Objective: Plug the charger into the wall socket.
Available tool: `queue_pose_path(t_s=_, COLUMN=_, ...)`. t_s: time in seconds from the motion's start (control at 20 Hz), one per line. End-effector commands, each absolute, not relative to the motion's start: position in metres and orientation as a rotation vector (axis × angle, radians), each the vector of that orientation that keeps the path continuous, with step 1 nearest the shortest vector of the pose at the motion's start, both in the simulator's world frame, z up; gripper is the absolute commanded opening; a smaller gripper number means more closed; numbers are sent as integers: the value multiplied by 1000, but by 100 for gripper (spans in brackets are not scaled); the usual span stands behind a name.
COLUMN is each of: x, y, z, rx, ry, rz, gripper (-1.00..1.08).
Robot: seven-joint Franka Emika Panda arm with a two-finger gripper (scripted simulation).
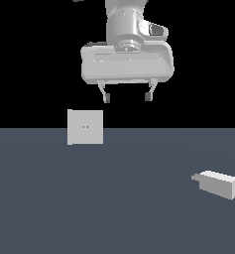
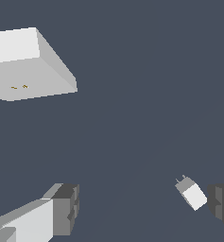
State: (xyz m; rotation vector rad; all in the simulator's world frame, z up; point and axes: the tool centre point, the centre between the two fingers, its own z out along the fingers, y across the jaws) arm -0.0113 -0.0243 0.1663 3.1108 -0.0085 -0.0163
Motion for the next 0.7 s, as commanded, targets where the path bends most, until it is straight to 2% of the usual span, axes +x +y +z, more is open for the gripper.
queue_pose_path(t_s=0.0, x=-11, y=-24, z=166, rx=3111, ry=-9, rz=-16, gripper=100)
queue_pose_path(t_s=0.65, x=-29, y=-38, z=154, rx=3116, ry=118, rz=7, gripper=100)
